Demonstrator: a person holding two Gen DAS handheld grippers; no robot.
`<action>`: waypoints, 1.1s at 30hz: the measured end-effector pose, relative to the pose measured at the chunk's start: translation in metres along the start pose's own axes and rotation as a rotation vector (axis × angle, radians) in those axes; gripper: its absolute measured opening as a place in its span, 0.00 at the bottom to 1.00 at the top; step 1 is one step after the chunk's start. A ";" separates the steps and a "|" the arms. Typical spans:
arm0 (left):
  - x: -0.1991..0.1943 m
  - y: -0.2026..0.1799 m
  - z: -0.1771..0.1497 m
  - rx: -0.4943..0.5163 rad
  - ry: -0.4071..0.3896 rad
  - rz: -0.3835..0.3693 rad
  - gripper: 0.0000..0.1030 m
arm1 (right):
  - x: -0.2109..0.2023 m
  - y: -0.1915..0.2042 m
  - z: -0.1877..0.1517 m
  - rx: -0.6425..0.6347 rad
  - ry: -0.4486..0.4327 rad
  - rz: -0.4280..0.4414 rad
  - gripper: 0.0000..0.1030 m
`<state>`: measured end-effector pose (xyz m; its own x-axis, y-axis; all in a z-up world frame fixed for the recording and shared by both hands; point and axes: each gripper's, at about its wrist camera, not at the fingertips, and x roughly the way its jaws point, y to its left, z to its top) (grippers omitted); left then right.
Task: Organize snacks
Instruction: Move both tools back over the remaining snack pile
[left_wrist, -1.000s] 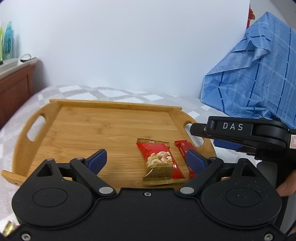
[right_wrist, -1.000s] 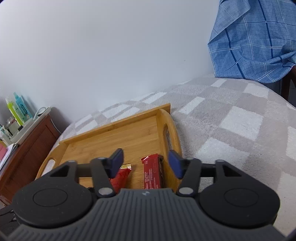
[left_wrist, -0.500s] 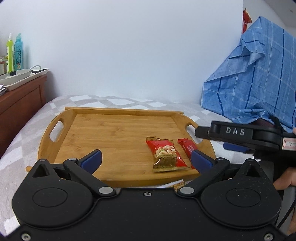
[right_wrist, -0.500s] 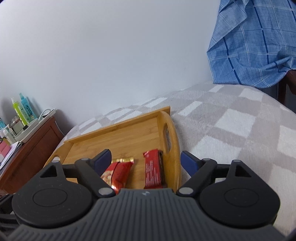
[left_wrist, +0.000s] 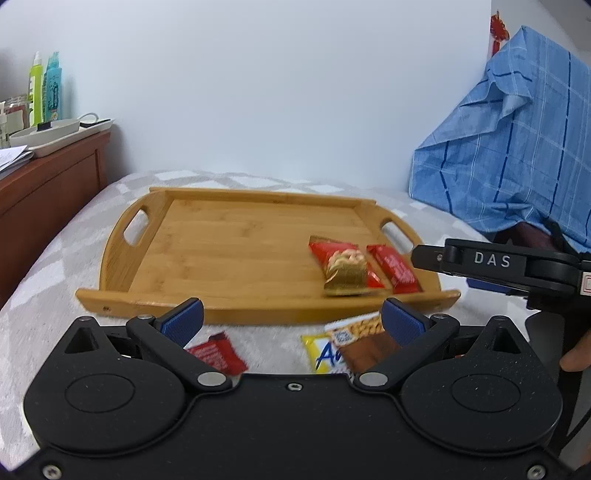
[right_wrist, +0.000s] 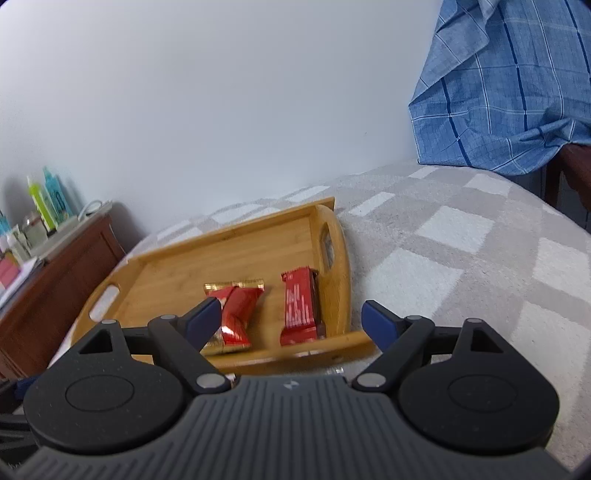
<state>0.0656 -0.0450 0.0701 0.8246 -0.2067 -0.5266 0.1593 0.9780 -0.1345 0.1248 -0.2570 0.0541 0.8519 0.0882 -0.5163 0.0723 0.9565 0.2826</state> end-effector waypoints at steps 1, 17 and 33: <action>0.000 0.001 -0.002 -0.003 0.006 0.000 1.00 | -0.002 0.002 -0.002 -0.018 -0.001 -0.010 0.88; -0.008 0.016 -0.017 -0.008 0.044 0.029 0.92 | -0.020 0.024 -0.039 -0.186 0.012 -0.015 0.84; -0.025 0.031 -0.041 0.024 0.098 0.068 0.61 | -0.060 0.031 -0.086 -0.153 -0.020 0.106 0.84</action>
<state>0.0276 -0.0106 0.0444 0.7774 -0.1403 -0.6132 0.1186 0.9900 -0.0762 0.0309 -0.2088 0.0241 0.8610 0.1870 -0.4730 -0.0971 0.9733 0.2079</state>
